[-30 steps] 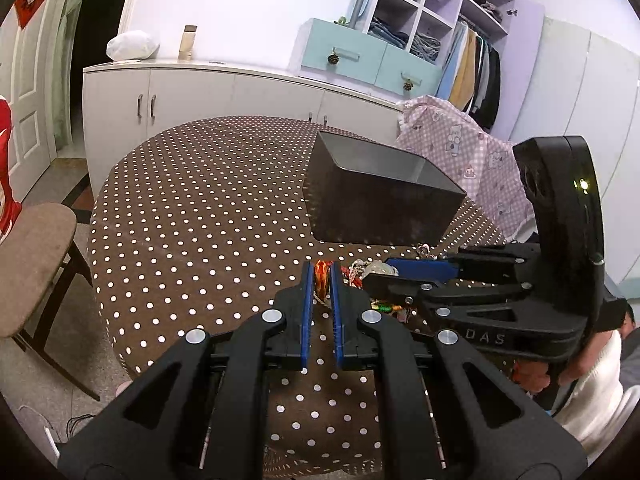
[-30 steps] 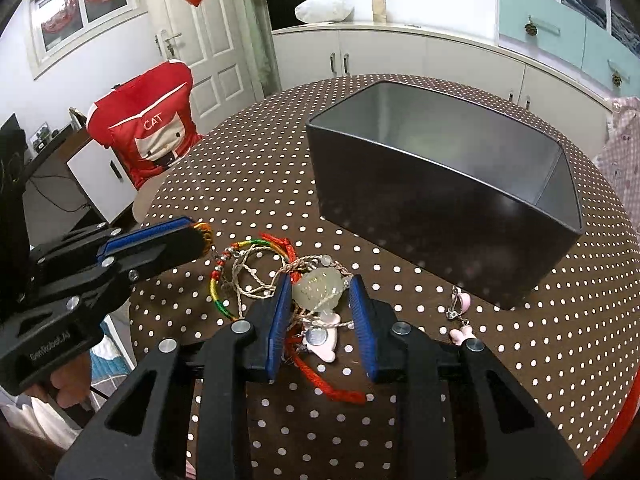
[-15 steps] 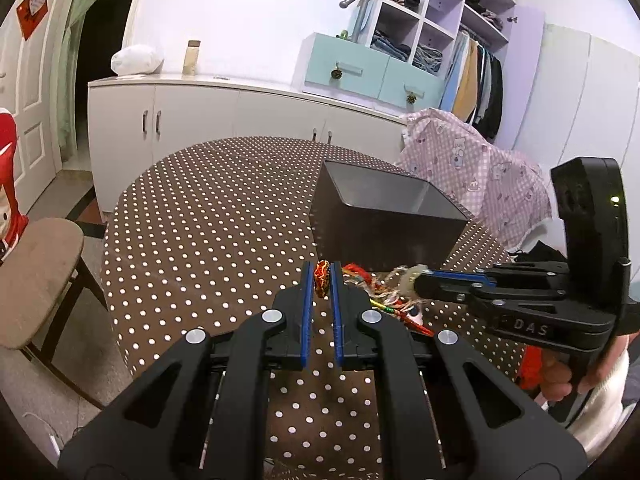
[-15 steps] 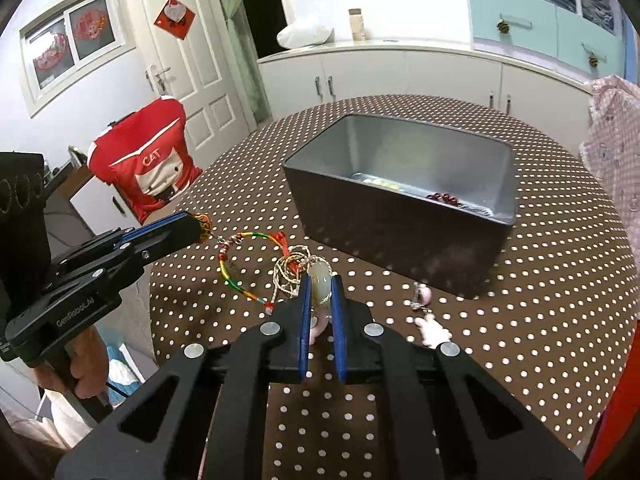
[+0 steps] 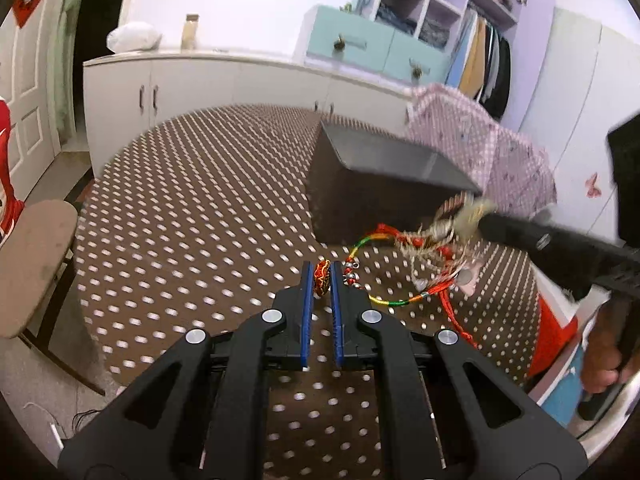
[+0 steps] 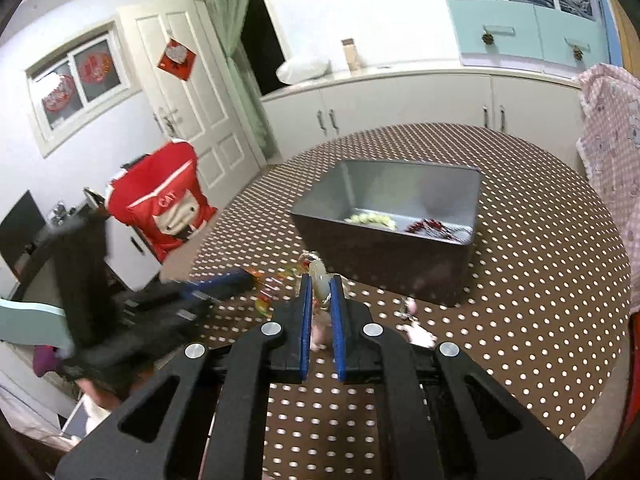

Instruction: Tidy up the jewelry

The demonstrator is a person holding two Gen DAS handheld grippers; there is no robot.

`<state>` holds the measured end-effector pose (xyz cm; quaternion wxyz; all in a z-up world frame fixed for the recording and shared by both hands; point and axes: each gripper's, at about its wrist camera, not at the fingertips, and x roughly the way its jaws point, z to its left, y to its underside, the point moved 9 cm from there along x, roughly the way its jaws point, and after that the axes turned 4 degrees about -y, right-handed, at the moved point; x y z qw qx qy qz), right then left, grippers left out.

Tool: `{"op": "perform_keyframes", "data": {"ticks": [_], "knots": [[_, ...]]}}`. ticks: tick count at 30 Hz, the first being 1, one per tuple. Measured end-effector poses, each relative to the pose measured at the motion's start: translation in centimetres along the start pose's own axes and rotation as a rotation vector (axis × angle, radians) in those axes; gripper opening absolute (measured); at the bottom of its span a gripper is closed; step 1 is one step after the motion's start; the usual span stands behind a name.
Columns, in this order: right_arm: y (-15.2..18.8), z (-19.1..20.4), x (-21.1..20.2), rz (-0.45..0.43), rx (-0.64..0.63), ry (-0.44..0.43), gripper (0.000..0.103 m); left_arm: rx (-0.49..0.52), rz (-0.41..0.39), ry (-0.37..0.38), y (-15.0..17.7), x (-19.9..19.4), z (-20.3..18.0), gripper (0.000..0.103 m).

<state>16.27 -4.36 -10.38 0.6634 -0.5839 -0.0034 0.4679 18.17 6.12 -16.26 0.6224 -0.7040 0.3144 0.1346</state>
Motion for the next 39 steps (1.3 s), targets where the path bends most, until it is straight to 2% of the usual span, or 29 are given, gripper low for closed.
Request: {"op": "perform_keyframes", "data": {"ticks": [3, 11, 17, 25, 31, 36, 39], "knots": [[-0.7, 0.5, -0.5, -0.017, -0.012, -0.005, 0.007, 0.029, 0.023, 0.009, 0.5, 0.9, -1.3, 0.009], [-2.0, -0.5, -2.5, -0.078, 0.059, -0.06, 0.007, 0.054, 0.012, 0.012, 0.0, 1.0, -2.1, 0.009], [-2.5, -1.8, -5.0, -0.139, 0.084, -0.035, 0.004, -0.003, 0.038, -0.017, -0.1, 1.6, -0.5, 0.009], [-1.7, -3.3, -5.3, -0.133, 0.111, 0.027, 0.004, 0.007, -0.021, -0.042, -1.1, -0.6, 0.0, 0.009], [-2.1, -3.9, -5.7, -0.145, 0.099, 0.045, 0.004, 0.031, -0.094, -0.039, -3.7, -2.6, -0.6, 0.009], [-2.8, -4.0, -6.4, -0.166, 0.085, 0.053, 0.004, 0.079, -0.171, -0.03, -6.6, -4.4, -1.7, 0.009], [-3.1, -3.9, -7.0, -0.179, 0.07, 0.06, 0.004, 0.132, -0.171, -0.013, -6.6, -4.6, -2.4, 0.009]]}}
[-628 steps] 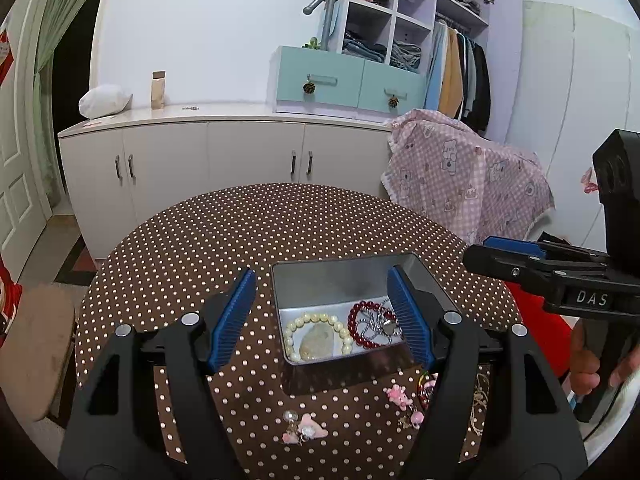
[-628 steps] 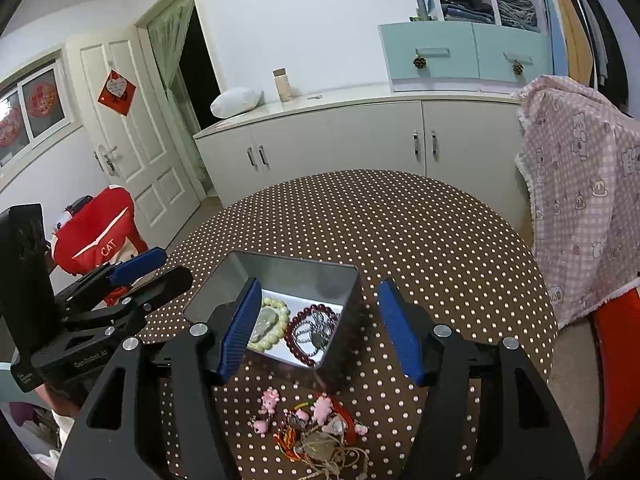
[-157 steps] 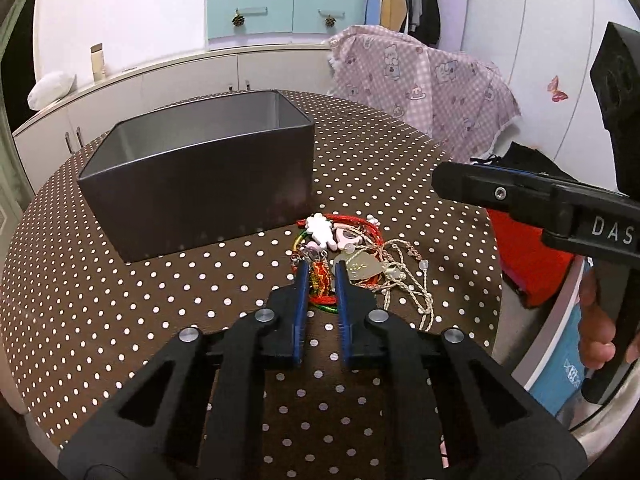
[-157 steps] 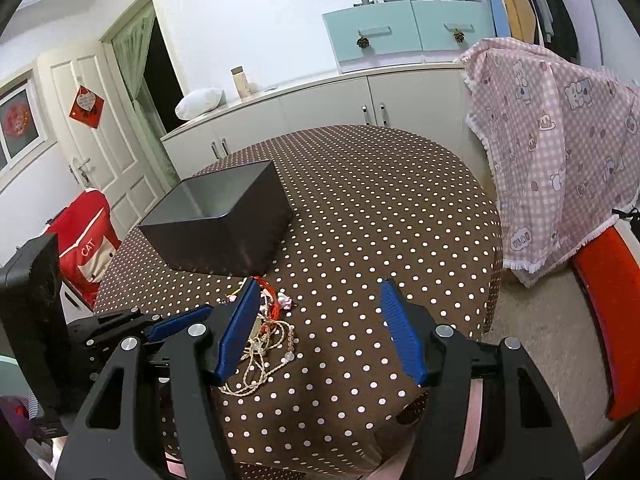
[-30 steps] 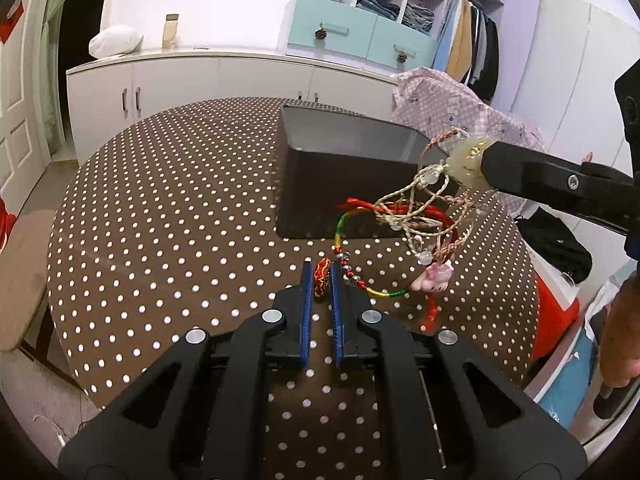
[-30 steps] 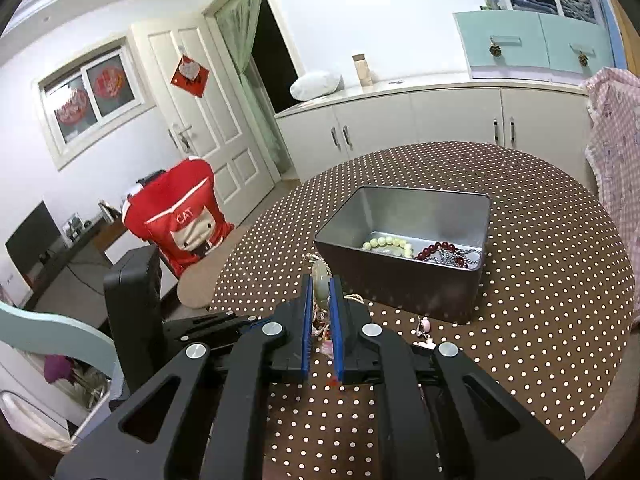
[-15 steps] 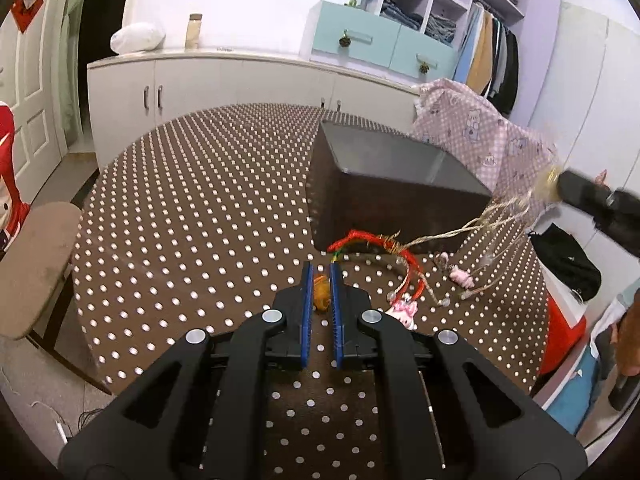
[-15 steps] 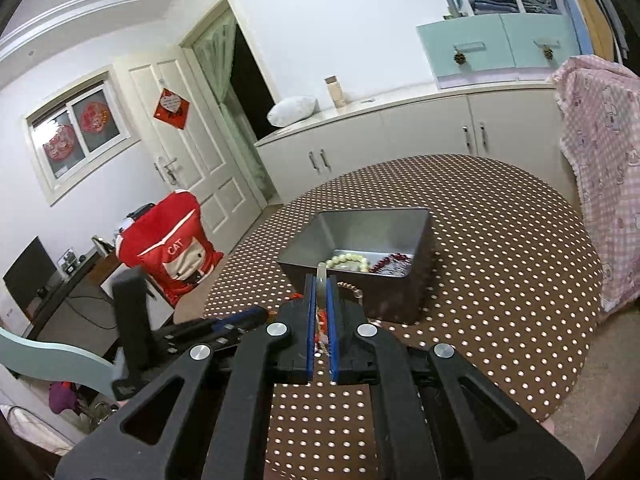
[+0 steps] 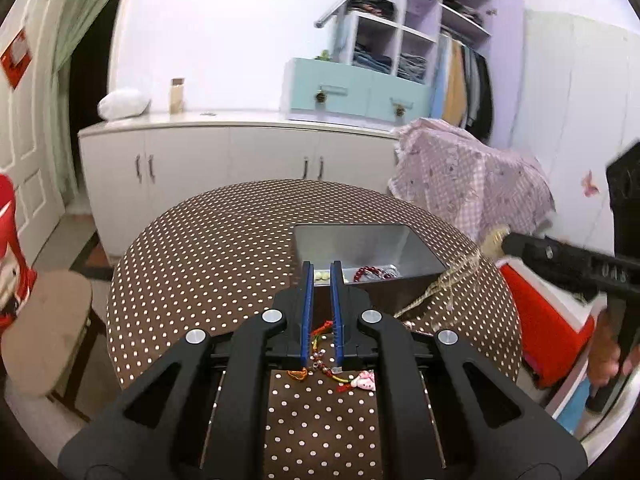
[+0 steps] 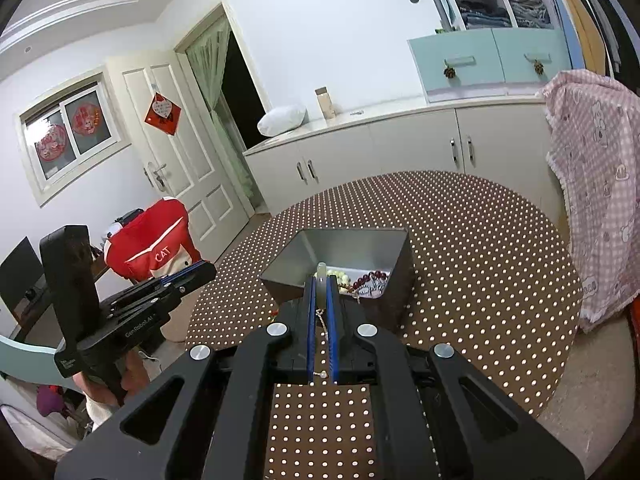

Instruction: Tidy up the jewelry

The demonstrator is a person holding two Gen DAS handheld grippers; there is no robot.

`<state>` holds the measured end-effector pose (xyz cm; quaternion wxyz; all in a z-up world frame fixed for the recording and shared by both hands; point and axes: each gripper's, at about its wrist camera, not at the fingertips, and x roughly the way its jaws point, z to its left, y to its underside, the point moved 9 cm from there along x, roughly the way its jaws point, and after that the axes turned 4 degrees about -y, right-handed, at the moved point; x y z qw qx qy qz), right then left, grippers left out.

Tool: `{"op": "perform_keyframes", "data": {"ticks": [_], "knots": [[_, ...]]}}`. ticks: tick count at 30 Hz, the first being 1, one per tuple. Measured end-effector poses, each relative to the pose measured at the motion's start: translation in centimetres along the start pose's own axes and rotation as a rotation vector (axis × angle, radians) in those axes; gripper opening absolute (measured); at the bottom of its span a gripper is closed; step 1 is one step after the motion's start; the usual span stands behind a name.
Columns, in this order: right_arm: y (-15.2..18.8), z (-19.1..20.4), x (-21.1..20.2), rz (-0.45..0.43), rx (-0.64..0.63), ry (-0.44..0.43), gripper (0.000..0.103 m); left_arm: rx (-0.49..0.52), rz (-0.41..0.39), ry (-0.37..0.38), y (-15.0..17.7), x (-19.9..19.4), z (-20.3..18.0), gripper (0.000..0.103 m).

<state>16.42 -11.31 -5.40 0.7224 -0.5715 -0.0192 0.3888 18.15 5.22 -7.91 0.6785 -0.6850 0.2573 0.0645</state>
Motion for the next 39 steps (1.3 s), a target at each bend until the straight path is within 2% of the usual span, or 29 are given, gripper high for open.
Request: {"op": "perform_keyframes", "data": {"ticks": [2, 3, 4, 5, 6, 9, 15, 18, 20, 21, 22, 24, 25, 27, 29, 33, 39], "knots": [[0.0, -0.2, -0.2, -0.004, -0.001, 0.001, 0.004, 0.047, 0.038, 0.019, 1.1, 0.5, -0.7, 0.01], [0.1, -0.3, -0.3, -0.006, 0.003, 0.003, 0.004, 0.052, 0.052, 0.013, 1.5, 0.6, -0.7, 0.017], [0.1, -0.4, -0.3, -0.007, 0.006, 0.005, 0.004, 0.053, 0.082, 0.0, 2.4, 1.1, -0.6, 0.052], [0.0, -0.5, -0.4, -0.009, 0.01, 0.006, 0.004, 0.044, 0.098, -0.013, 3.0, 1.6, -0.3, 0.073], [-0.1, -0.5, -0.5, -0.011, 0.011, 0.007, 0.004, 0.027, 0.091, -0.021, 3.4, 1.6, 0.0, 0.082], [-0.6, -0.3, -1.0, -0.026, -0.002, 0.011, 0.004, -0.006, 0.115, 0.013, 4.1, 2.3, 0.3, 0.082], [-1.1, 0.6, -1.7, -0.05, -0.036, 0.006, 0.004, -0.038, 0.214, 0.04, 5.5, 6.7, 0.5, 0.082], [-1.0, 0.5, -1.6, -0.043, -0.037, 0.007, 0.004, -0.021, 0.275, 0.07, 6.4, 8.4, -0.4, 0.08], [-0.9, 0.2, -1.4, -0.041, -0.028, 0.012, 0.004, 0.006, 0.281, 0.074, 6.3, 8.5, -1.0, 0.08], [-1.0, 0.0, -1.3, -0.041, -0.02, 0.01, 0.004, 0.025, 0.289, 0.065, 6.3, 8.7, -1.2, 0.074], [-1.0, -0.2, -1.2, -0.042, -0.014, 0.008, 0.004, 0.039, 0.31, 0.056, 6.6, 9.0, -1.4, 0.051], [-0.9, -0.2, -1.0, -0.042, -0.011, 0.004, 0.004, 0.077, 0.329, 0.014, 6.7, 9.5, -1.5, 0.037], [-0.9, -0.3, -1.0, -0.041, -0.01, 0.002, 0.004, 0.107, 0.327, 0.008, 6.6, 9.6, -1.8, 0.017], [-0.6, -0.3, -0.9, -0.036, -0.005, 0.0, 0.004, 0.108, 0.329, 0.002, 6.6, 9.7, -1.8, 0.016], [-0.5, -0.5, -1.0, -0.032, -0.002, 0.007, 0.004, 0.093, 0.319, -0.009, 6.1, 9.5, -1.4, 0.008], [-0.9, -1.4, -1.6, -0.045, 0.009, 0.033, 0.004, 0.037, 0.265, 0.0, 4.7, 8.1, -0.5, 0.009], [-1.7, -2.7, -3.0, -0.084, 0.033, 0.066, 0.004, -0.006, 0.187, -0.062, 2.3, 5.6, 1.9, 0.009]]}}
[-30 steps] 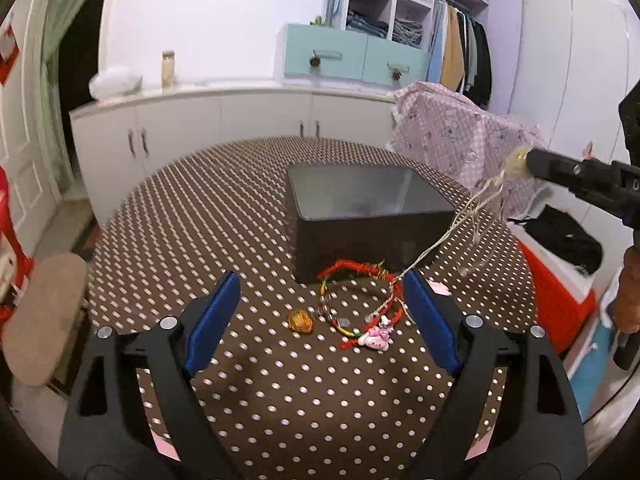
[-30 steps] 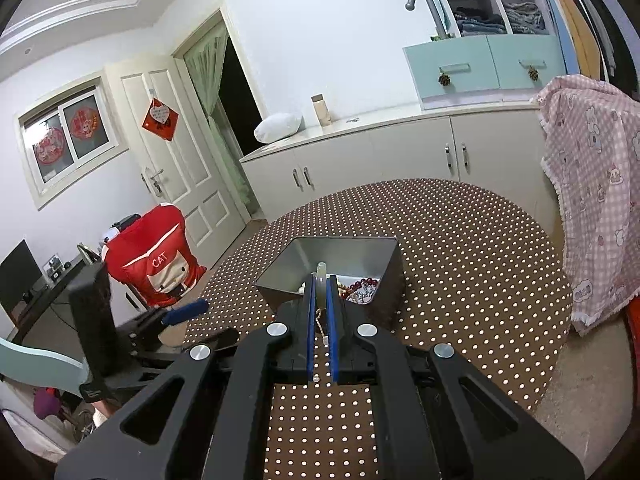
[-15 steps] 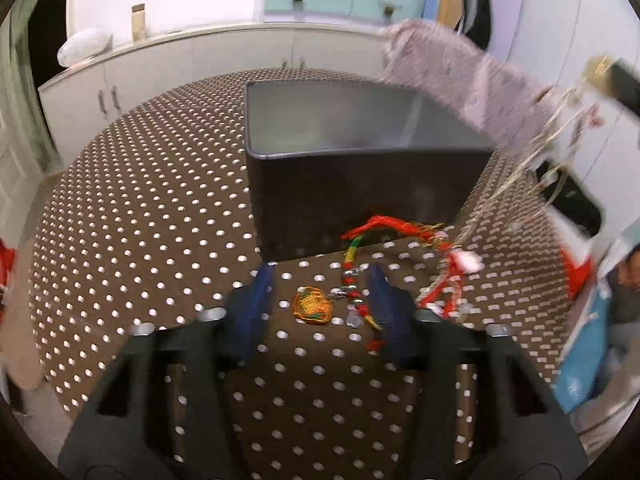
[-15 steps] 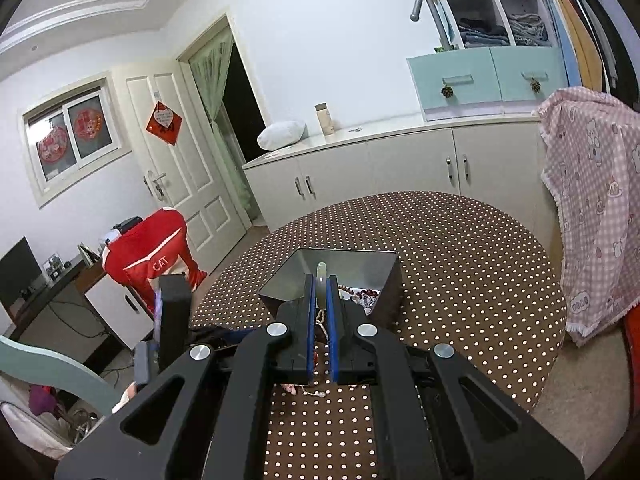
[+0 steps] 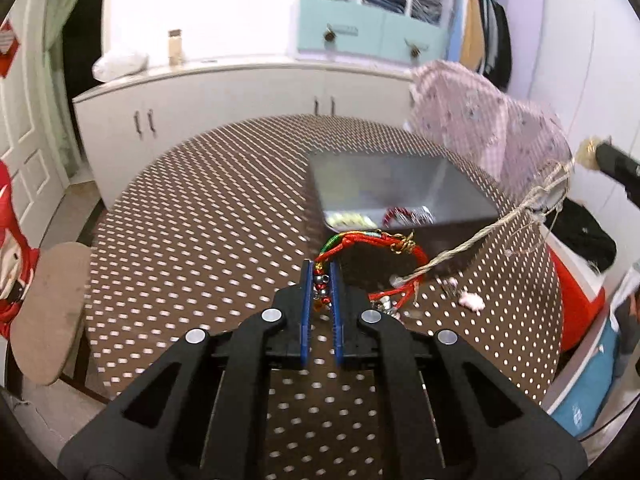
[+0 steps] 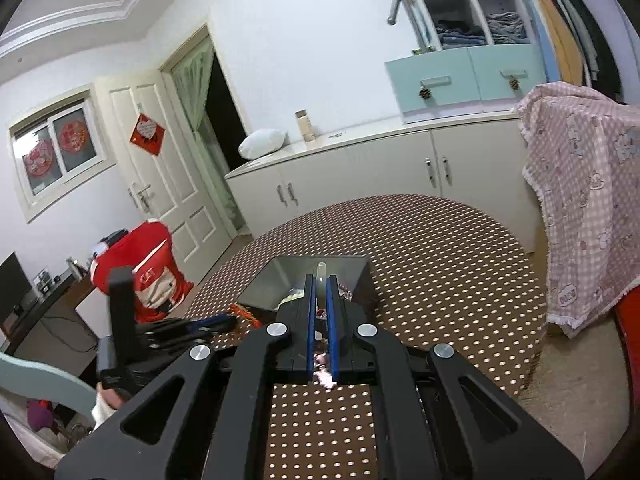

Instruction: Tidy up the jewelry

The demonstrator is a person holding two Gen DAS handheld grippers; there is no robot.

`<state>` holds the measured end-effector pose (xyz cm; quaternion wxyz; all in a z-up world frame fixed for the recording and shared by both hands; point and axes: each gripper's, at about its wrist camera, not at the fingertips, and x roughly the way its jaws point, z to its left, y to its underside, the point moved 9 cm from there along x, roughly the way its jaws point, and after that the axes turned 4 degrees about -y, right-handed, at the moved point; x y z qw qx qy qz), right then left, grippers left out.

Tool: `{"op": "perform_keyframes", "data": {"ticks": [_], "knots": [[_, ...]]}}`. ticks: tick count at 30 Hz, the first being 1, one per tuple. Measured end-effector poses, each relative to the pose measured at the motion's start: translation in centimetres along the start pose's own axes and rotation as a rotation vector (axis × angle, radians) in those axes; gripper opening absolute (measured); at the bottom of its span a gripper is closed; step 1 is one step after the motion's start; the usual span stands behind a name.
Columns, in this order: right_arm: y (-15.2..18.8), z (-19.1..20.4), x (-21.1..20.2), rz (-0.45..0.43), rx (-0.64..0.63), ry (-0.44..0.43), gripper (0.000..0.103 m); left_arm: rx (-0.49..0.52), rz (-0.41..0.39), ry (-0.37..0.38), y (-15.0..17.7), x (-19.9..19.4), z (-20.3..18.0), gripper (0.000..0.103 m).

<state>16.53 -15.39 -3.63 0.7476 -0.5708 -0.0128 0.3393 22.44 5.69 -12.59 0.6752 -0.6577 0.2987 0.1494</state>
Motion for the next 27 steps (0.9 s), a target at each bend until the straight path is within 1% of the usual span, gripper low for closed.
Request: {"op": "perform_keyframes", "data": {"ticks": [7, 9, 11, 15, 17, 22, 25, 27], "knots": [[-1.4, 0.4, -1.1, -0.038, -0.027, 0.015, 0.004, -0.006, -0.071, -0.031, -1.6, -2.6, 1.0, 0.009], [-2.0, 0.0, -1.8, -0.062, -0.02, 0.026, 0.004, -0.019, -0.075, -0.044, -1.9, -2.8, 1.5, 0.009], [-2.4, -0.3, -2.3, -0.072, -0.027, 0.027, 0.004, -0.035, -0.084, -0.042, -2.4, -3.0, 1.9, 0.009], [-3.3, 0.1, -2.9, -0.088, -0.062, 0.04, 0.004, -0.029, -0.115, -0.038, -3.2, -3.6, 1.6, 0.009], [-3.7, -0.2, -3.2, -0.101, -0.058, 0.051, 0.004, -0.026, -0.13, -0.051, -3.8, -3.8, 1.6, 0.009], [-4.8, -1.8, -4.7, -0.15, -0.033, 0.083, 0.004, -0.054, -0.14, -0.072, -4.2, -4.2, 2.6, 0.009], [-4.8, -1.5, -4.5, -0.142, -0.051, 0.074, 0.004, -0.059, -0.154, -0.051, -4.7, -4.7, 2.5, 0.009], [-4.6, -0.8, -4.0, -0.126, -0.069, 0.069, 0.004, -0.044, -0.166, -0.056, -5.1, -5.0, 2.2, 0.009]]}}
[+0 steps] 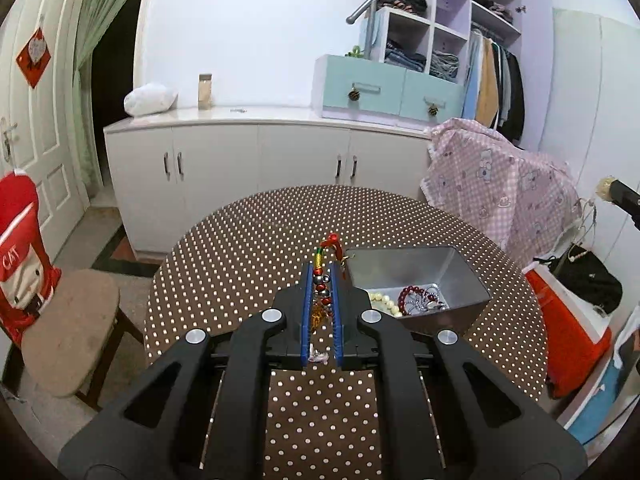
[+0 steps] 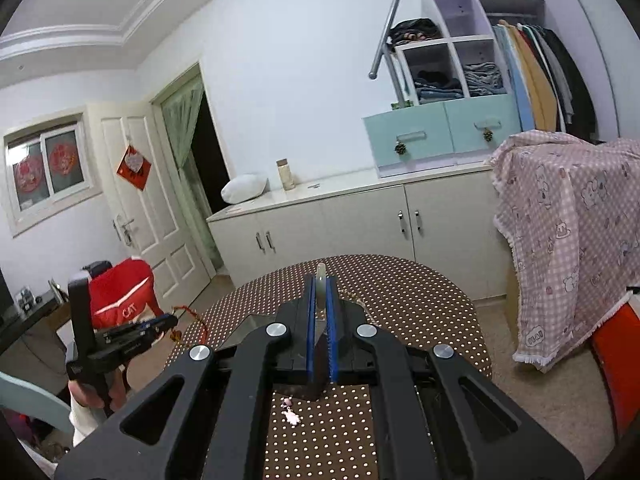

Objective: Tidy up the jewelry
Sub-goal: 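Carry both tangles over the grey box and open both tools to drop them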

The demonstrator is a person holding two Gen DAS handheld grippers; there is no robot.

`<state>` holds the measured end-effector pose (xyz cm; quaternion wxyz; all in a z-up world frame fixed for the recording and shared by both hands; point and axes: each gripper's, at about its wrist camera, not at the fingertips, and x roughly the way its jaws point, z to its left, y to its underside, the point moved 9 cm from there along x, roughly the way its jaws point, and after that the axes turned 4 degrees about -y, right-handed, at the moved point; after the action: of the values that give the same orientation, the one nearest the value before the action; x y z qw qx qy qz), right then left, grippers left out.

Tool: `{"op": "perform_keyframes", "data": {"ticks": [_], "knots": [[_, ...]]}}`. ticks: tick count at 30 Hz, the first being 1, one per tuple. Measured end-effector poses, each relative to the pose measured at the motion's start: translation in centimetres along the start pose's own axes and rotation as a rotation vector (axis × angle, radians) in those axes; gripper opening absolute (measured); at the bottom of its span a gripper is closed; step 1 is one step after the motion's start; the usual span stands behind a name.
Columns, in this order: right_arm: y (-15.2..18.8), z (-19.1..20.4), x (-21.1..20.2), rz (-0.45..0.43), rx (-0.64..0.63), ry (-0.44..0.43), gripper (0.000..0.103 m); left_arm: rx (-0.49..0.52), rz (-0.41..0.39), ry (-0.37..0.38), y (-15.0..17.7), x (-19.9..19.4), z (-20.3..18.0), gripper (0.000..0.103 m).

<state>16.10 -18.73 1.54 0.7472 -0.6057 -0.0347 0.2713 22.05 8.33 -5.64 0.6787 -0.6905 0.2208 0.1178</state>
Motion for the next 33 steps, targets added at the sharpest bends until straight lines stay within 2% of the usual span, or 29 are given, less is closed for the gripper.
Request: {"op": "perform_keyframes", "data": {"ticks": [6, 19, 33], "knots": [[0.1, 2.1, 1.0, 0.021, -0.046, -0.034, 0.004, 0.031, -0.021, 0.021, -1.1, -0.2, -1.4, 0.009], [-3.0, 6.6, 3.8, 0.006, -0.121, -0.127, 0.004, 0.071, -0.058, 0.071, -3.5, 0.1, -4.1, 0.009], [-4.5, 7.7, 7.7, 0.042, -0.159, -0.15, 0.004, 0.11, -0.049, 0.098, -5.0, 2.2, -5.6, 0.009]]}}
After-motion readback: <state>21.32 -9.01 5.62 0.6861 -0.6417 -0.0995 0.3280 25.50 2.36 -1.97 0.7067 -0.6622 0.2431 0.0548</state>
